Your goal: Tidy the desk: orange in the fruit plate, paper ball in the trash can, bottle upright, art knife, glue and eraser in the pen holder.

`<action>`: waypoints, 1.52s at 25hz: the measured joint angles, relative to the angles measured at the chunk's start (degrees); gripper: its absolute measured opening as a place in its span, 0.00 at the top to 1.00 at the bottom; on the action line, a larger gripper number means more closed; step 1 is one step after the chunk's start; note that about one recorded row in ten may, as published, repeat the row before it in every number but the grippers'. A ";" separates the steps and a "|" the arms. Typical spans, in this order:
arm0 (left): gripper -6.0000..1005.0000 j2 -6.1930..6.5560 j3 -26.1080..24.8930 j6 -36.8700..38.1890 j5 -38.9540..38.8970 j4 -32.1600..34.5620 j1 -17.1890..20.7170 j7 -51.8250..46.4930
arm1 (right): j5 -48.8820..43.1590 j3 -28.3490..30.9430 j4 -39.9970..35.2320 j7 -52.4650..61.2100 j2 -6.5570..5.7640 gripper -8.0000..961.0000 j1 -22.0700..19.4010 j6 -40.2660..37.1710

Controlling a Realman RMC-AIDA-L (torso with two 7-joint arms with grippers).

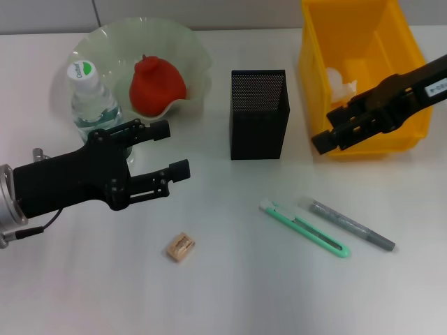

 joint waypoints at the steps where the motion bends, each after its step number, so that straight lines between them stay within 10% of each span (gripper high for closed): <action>1: 0.22 0.00 0.00 0.00 0.00 0.00 0.00 0.00 | -0.72 -0.78 0.31 0.29 0.00 0.15 0.63 0.16; 12: 0.22 -0.12 0.09 -0.82 0.04 -1.58 -0.57 1.35 | -16.43 -14.64 3.69 8.30 3.55 0.15 9.20 2.19; 38: 0.22 -0.21 0.18 -2.54 0.08 -2.90 -1.08 2.27 | -11.82 -43.04 14.44 16.14 4.40 0.15 13.23 14.90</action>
